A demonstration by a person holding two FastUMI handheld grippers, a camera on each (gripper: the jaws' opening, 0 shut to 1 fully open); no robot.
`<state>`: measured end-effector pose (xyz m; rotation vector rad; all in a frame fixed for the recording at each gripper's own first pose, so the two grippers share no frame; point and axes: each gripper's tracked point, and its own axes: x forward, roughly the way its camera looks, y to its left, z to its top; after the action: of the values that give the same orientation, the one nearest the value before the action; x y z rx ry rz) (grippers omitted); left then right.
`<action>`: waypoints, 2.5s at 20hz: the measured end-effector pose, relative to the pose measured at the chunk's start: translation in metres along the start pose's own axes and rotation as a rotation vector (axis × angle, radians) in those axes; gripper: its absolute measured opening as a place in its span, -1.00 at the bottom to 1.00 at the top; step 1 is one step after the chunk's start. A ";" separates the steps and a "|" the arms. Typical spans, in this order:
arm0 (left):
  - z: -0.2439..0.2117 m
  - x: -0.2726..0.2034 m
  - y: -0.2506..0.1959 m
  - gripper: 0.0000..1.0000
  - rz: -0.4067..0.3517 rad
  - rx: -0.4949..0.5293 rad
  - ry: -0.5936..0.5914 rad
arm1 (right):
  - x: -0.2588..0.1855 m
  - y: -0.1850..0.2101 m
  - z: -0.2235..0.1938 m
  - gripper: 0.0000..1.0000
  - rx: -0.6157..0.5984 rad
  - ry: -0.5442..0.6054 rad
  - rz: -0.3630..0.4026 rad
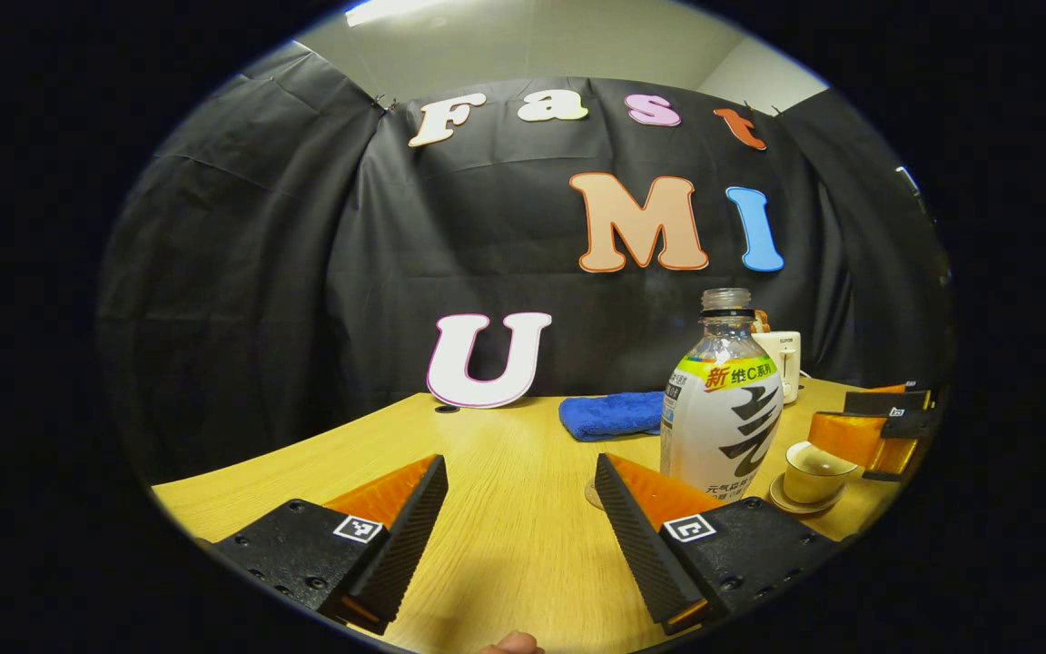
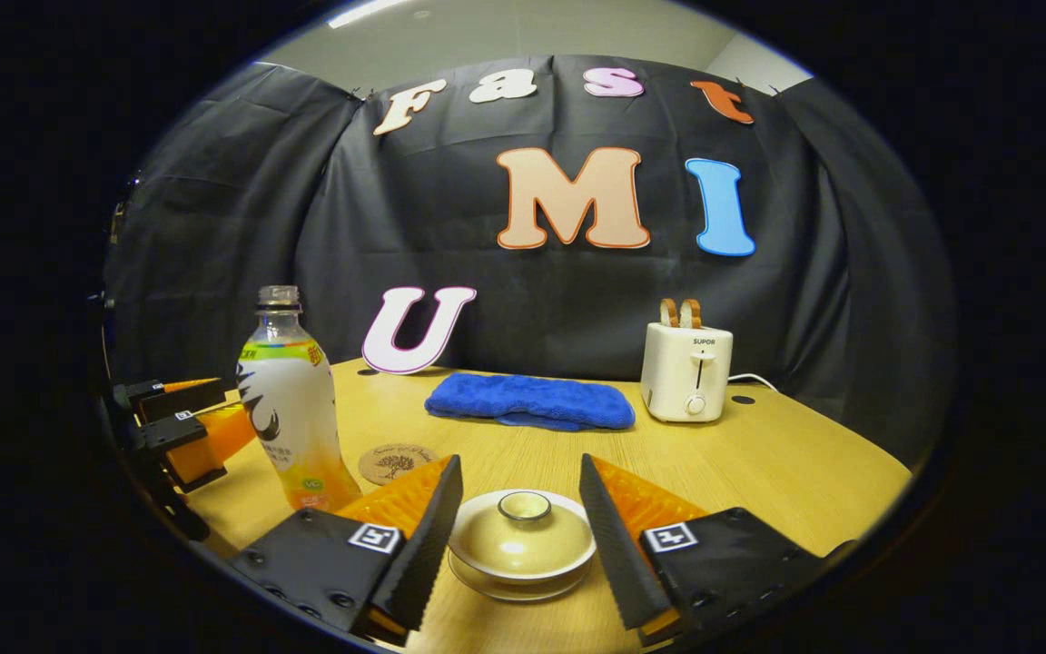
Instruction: Open the teacup lid with one hand, grasp the water bottle and pour water into the teacup with the other hand; after pouring, place the water bottle on the coaster and then close the teacup lid.
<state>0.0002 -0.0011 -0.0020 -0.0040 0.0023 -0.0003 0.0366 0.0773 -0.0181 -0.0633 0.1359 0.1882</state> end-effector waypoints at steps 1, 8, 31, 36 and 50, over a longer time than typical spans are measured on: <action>0.000 0.000 0.000 0.92 0.000 0.000 0.000 | 0.002 0.001 -0.004 0.70 0.001 0.015 -0.001; 0.000 0.000 0.000 0.92 0.000 0.000 0.000 | 0.006 -0.002 -0.012 0.21 0.008 0.048 -0.013; 0.002 0.001 -0.005 0.92 -0.044 -0.001 -0.002 | -0.002 -0.012 0.016 -0.36 0.018 -0.031 -0.034; 0.002 -0.009 -0.018 0.92 -0.114 0.005 -0.003 | -0.007 -0.028 0.024 -0.31 0.037 -0.048 -0.055; 0.001 -0.046 -0.056 0.91 -0.310 -0.012 0.021 | -0.021 -0.051 0.039 -0.31 0.055 -0.078 -0.089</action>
<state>-0.0458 -0.0575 -0.0006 -0.0168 0.0222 -0.3098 0.0305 0.0262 0.0258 -0.0077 0.0608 0.0982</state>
